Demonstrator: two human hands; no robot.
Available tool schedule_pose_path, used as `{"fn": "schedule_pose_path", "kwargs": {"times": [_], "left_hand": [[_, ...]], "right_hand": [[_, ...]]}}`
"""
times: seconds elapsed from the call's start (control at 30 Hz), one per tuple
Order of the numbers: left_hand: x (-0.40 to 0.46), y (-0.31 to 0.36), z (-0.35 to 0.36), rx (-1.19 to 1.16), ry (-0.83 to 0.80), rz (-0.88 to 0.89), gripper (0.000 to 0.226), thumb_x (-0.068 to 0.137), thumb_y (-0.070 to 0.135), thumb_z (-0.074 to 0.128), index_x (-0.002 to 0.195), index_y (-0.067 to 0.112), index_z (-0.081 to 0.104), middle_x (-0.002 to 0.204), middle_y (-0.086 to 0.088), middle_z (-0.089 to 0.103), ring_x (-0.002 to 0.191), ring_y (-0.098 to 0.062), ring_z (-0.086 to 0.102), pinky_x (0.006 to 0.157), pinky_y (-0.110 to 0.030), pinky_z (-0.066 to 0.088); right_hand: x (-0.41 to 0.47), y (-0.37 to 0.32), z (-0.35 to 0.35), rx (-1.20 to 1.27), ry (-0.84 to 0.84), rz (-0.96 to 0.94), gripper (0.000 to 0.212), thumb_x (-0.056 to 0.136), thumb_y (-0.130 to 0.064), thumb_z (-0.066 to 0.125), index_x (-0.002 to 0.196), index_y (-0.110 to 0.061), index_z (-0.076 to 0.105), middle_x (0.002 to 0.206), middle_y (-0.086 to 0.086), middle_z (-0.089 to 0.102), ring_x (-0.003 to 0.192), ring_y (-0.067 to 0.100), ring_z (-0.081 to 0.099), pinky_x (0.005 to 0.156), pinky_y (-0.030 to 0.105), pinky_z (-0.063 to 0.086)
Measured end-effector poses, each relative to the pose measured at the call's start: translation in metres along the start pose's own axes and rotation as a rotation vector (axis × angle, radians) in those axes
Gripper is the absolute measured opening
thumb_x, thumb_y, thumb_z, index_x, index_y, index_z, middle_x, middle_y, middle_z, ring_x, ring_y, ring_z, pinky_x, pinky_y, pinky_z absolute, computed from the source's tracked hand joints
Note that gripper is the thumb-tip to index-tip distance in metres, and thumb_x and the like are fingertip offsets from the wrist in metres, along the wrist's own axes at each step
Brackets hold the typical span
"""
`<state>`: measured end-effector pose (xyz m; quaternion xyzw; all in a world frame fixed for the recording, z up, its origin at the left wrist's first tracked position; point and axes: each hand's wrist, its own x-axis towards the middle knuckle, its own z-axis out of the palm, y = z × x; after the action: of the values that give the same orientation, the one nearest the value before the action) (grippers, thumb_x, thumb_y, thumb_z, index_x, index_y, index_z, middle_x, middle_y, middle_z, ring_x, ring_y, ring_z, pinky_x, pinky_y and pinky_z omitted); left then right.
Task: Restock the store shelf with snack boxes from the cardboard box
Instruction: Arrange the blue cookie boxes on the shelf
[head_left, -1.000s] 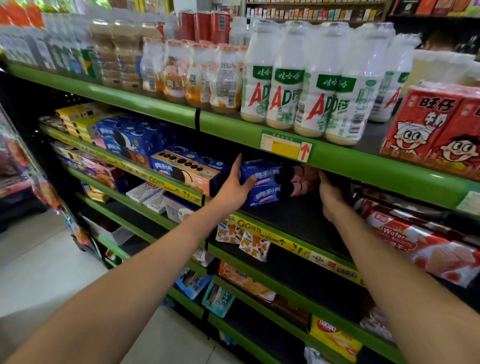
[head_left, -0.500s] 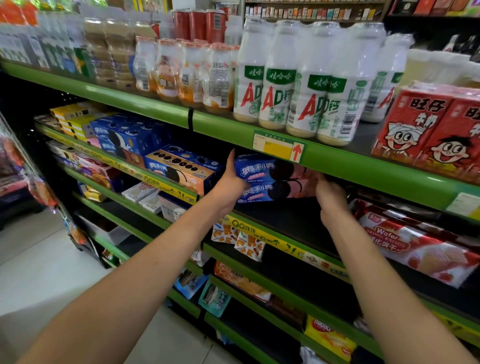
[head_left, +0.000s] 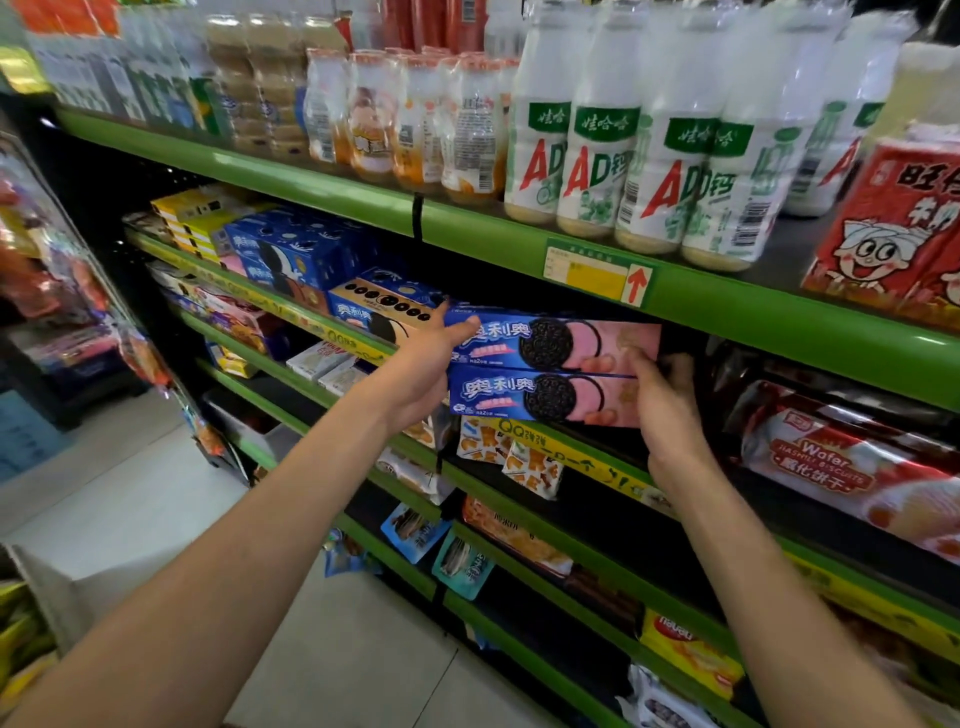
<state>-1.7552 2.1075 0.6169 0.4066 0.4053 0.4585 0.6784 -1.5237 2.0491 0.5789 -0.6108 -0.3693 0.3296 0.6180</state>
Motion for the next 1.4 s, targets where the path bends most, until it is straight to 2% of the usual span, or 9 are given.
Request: {"fn": "schedule_pose_path", "kwargs": {"times": [0.1, 0.3, 0.43, 0.53, 0.73, 0.87, 1.0, 1.1, 1.4], "left_hand": [[0.003, -0.006, -0.008, 0.006, -0.004, 0.01, 0.066, 0.102, 0.021, 0.053, 0.156, 0.027, 0.015, 0.126, -0.011, 0.065, 0.096, -0.026, 0.073, 0.076, -0.045, 0.061], [0.017, -0.014, -0.022, 0.2, 0.012, 0.045, 0.071, 0.093, 0.045, 0.058, 0.152, 0.043, 0.019, 0.155, -0.004, 0.039, 0.132, -0.033, 0.05, 0.105, -0.059, 0.043], [0.018, -0.02, -0.018, 0.26, -0.042, 0.043, 0.044, 0.096, 0.048, 0.054, 0.134, 0.048, 0.031, 0.129, 0.007, 0.063, 0.107, -0.02, 0.069, 0.086, -0.042, 0.059], [0.023, -0.024, -0.016, 0.309, -0.082, 0.058, 0.066, 0.077, 0.07, 0.059, 0.136, 0.049, 0.042, 0.143, 0.004, 0.053, 0.126, -0.025, 0.057, 0.104, -0.051, 0.047], [0.036, -0.039, -0.015, 0.184, -0.062, 0.056, 0.069, 0.071, 0.063, 0.067, 0.135, 0.043, 0.051, 0.134, -0.001, 0.062, 0.113, -0.03, 0.065, 0.096, -0.054, 0.052], [0.039, -0.045, -0.02, 0.155, -0.082, 0.066, 0.02, 0.083, 0.051, 0.061, 0.096, 0.065, 0.063, 0.112, 0.007, 0.073, 0.097, -0.025, 0.073, 0.076, -0.042, 0.06], [0.042, -0.046, -0.02, 0.135, -0.07, 0.082, 0.024, 0.078, 0.052, 0.065, 0.097, 0.066, 0.061, 0.121, 0.003, 0.07, 0.103, -0.026, 0.071, 0.084, -0.047, 0.059], [0.048, -0.046, -0.02, 0.151, -0.069, 0.107, 0.038, 0.073, 0.056, 0.067, 0.111, 0.056, 0.06, 0.123, 0.002, 0.069, 0.109, -0.027, 0.068, 0.094, -0.055, 0.053], [0.057, -0.035, -0.008, 0.275, -0.01, 0.133, 0.032, 0.067, 0.074, 0.058, 0.094, 0.057, 0.055, 0.115, 0.0, 0.069, 0.102, -0.031, 0.068, 0.09, -0.058, 0.053]], "right_hand": [[0.001, 0.008, 0.002, -0.031, -0.031, -0.003, 0.021, 0.082, -0.055, 0.06, 0.088, -0.037, 0.051, 0.09, -0.012, 0.067, 0.067, -0.007, 0.066, 0.062, 0.023, 0.049], [0.009, 0.011, 0.002, 0.007, -0.066, 0.086, 0.042, 0.068, -0.06, 0.064, 0.102, -0.037, 0.053, 0.099, -0.005, 0.072, 0.079, 0.012, 0.073, 0.071, 0.035, 0.056], [0.017, 0.01, 0.009, 0.122, 0.0, 0.091, 0.044, 0.072, -0.049, 0.06, 0.114, -0.033, 0.059, 0.102, -0.002, 0.074, 0.081, 0.015, 0.073, 0.07, 0.038, 0.059], [0.018, 0.015, 0.009, 0.204, 0.08, 0.149, 0.049, 0.066, -0.056, 0.062, 0.107, -0.03, 0.062, 0.112, 0.006, 0.071, 0.093, 0.023, 0.071, 0.084, 0.047, 0.058], [0.013, 0.023, 0.004, 0.283, 0.131, 0.151, 0.088, 0.062, -0.058, 0.072, 0.139, -0.022, 0.049, 0.121, 0.003, 0.069, 0.1, 0.022, 0.071, 0.086, 0.047, 0.058], [0.011, 0.027, 0.0, 0.291, 0.079, 0.084, 0.054, 0.084, -0.04, 0.07, 0.131, -0.02, 0.051, 0.107, -0.002, 0.075, 0.09, 0.017, 0.074, 0.069, 0.035, 0.06], [0.008, 0.025, 0.001, 0.335, 0.038, 0.058, 0.017, 0.094, -0.027, 0.063, 0.109, -0.027, 0.057, 0.092, -0.007, 0.077, 0.079, 0.014, 0.074, 0.058, 0.03, 0.058], [0.007, 0.023, 0.002, 0.343, 0.036, 0.062, 0.015, 0.095, -0.025, 0.06, 0.11, -0.026, 0.056, 0.09, -0.008, 0.077, 0.078, 0.014, 0.074, 0.058, 0.031, 0.058], [0.01, 0.019, -0.001, 0.39, 0.052, 0.122, 0.031, 0.087, -0.034, 0.068, 0.114, -0.023, 0.056, 0.095, -0.002, 0.077, 0.082, 0.02, 0.075, 0.06, 0.035, 0.059]]}}
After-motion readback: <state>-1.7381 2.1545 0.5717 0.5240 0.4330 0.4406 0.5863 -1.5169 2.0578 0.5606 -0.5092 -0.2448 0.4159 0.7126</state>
